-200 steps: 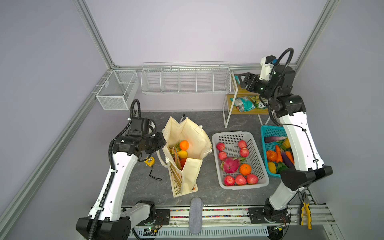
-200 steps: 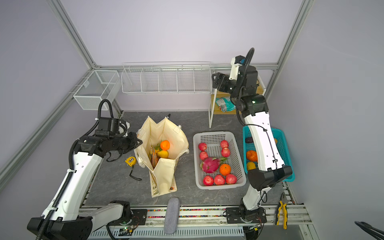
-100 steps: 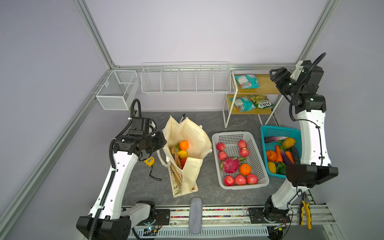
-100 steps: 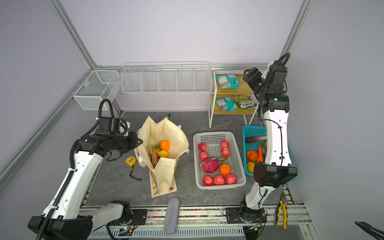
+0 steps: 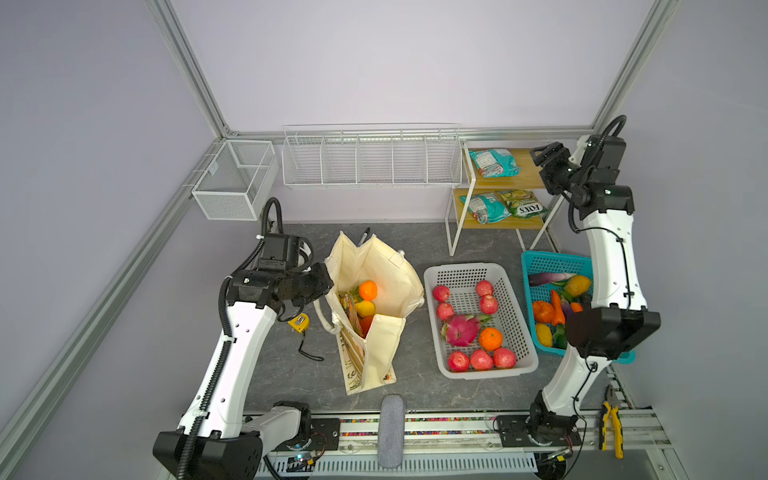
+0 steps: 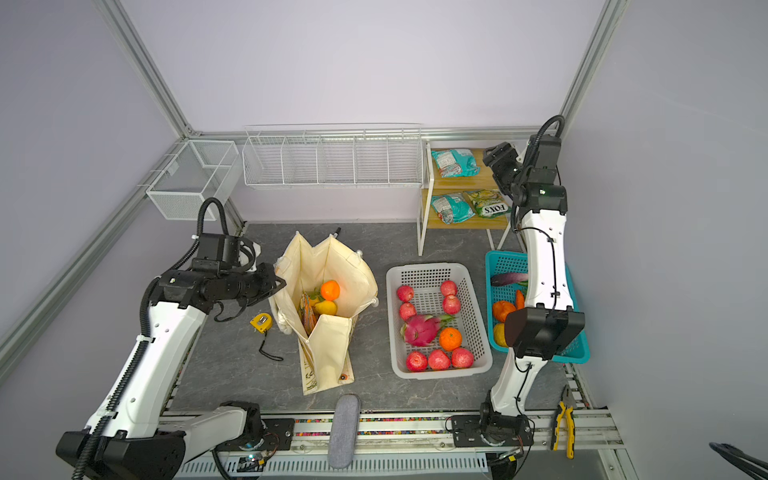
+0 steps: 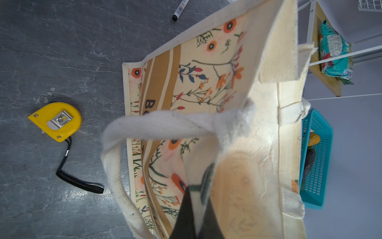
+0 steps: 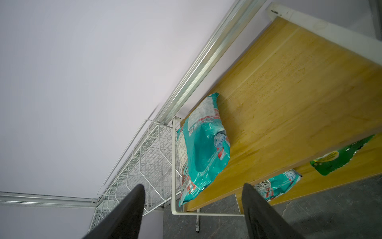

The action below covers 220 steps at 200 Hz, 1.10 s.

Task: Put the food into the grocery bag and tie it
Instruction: 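Grasp the teal snack bag on the top shelf with the right gripper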

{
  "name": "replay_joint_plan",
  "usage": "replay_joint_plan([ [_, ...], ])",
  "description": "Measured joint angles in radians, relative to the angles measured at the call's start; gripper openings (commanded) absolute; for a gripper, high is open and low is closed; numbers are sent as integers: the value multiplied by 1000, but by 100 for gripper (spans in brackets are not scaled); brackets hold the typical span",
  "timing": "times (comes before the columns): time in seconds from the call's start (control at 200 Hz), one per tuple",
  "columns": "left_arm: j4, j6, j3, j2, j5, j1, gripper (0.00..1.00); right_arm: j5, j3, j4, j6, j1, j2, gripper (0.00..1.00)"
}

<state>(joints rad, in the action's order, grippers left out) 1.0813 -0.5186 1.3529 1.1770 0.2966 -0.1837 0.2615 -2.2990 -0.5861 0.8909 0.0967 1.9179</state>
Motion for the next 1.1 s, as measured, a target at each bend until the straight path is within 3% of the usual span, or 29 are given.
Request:
replay_joint_plan([
  [0.25, 1, 0, 0, 2, 0, 0, 0, 47, -102, -12, 42, 0, 140, 75],
  [1.1, 14, -3, 53, 51, -5, 0, 0, 58, -232, 24, 98, -28, 285, 72],
])
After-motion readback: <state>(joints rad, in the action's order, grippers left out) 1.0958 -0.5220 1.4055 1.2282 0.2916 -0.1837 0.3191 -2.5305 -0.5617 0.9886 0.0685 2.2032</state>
